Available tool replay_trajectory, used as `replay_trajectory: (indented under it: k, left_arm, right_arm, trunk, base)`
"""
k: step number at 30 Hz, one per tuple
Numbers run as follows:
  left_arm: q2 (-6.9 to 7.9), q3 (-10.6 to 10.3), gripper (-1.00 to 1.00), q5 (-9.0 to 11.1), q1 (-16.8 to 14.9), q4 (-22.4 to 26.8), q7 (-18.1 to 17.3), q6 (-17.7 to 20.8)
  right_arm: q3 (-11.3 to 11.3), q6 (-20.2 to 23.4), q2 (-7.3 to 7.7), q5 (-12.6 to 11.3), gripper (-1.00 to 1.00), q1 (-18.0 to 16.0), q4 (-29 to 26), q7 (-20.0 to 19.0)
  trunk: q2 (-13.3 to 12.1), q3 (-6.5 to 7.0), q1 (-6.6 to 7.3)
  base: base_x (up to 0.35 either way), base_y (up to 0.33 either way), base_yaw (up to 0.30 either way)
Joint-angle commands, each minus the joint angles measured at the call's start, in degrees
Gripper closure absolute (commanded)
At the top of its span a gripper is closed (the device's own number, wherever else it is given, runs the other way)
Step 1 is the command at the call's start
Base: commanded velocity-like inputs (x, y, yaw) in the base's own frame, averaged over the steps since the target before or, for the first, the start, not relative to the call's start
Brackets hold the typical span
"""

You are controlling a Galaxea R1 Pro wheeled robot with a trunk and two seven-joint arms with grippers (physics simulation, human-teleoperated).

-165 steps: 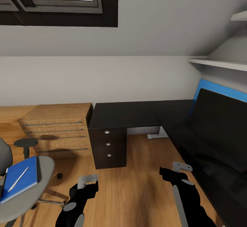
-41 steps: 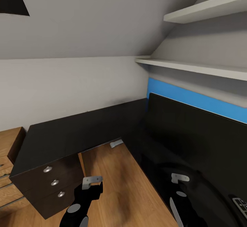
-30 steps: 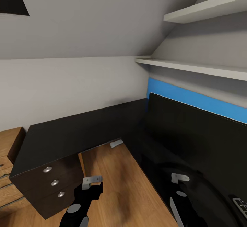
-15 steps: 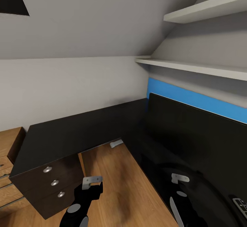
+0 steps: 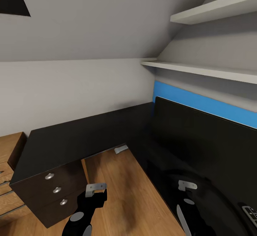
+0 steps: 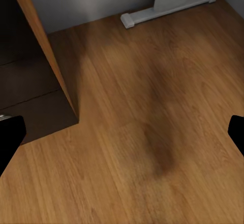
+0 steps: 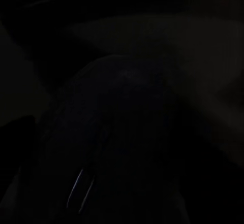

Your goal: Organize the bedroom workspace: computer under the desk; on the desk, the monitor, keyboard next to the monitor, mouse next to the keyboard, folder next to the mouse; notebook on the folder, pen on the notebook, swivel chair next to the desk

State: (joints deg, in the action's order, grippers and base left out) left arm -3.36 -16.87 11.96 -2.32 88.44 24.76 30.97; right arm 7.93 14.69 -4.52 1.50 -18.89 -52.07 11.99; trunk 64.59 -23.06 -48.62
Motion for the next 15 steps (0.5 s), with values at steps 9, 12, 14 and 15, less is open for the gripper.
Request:
replay_trajectory:
  k: [9,12,14,15]
  left_arm:
    - [0.02,-0.09,-1.0,0.6,-0.05,0.07,0.56,0.14]
    - [0.02,-0.09,-1.0,0.6,-0.05,0.07,0.56,0.14]
    - [0.02,-0.09,-1.0,0.6,-0.05,0.07,0.56,0.14]
    - [0.02,-0.09,-1.0,0.6,-0.05,0.07,0.56,0.14]
  right_arm:
    - [0.14,0.52,-0.13,-0.19,1.0,-0.01,-0.36,0.04]
    - [0.07,1.43,-0.44,-0.18,1.0,0.06,-5.39,0.1]
    - [0.07,1.49,-0.47,-0.23,1.0,0.07,-5.66,0.12]
    - [0.07,1.6,-0.48,-0.24,1.0,0.08,-5.75,0.13]
  trunk:
    - [0.04,-0.07,-0.01]
    - [0.04,-0.07,-0.01]
    - [0.04,-0.07,-0.01]
    - [0.04,-0.07,-0.01]
  base:
    - [0.0,0.0,0.0]
    - [0.0,0.0,0.0]
    - [0.0,0.0,0.0]
    - [0.0,0.0,0.0]
